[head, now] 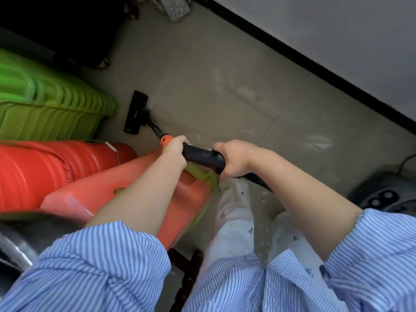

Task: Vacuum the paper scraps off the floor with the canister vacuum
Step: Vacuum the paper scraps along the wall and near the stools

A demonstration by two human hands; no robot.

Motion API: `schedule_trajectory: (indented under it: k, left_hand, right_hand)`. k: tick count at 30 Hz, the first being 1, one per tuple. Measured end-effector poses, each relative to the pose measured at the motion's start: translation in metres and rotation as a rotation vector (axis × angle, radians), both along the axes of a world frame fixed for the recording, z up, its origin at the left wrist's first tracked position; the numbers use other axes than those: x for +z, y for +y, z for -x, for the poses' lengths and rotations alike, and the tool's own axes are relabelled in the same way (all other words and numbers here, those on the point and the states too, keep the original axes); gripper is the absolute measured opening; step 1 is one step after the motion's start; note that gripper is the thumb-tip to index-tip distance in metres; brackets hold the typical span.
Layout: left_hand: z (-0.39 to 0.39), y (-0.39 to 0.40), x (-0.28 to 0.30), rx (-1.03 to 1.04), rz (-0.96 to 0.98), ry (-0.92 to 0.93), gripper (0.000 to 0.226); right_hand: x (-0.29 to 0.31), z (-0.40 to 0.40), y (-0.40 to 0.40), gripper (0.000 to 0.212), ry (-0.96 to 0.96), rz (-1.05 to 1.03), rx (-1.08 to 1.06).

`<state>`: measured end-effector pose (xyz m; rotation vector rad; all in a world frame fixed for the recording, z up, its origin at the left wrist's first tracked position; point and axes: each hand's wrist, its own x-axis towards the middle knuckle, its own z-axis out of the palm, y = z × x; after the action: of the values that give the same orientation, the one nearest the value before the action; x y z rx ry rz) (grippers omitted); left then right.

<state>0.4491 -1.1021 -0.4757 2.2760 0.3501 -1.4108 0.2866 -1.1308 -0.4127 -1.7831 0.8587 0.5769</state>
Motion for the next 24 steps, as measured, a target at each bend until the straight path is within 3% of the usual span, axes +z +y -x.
schedule_trajectory:
  k: [12,24]
  left_hand:
    - [0.181,0.022,0.039,-0.093,0.151,0.061,0.019]
    - [0.401,0.059,0.09,-0.382,0.186,0.257,0.023]
  right_hand:
    - [0.062,0.176,0.04,0.037,0.081,0.063,-0.167]
    - [0.141,0.381,0.13,0.036,0.176,0.085,-0.546]
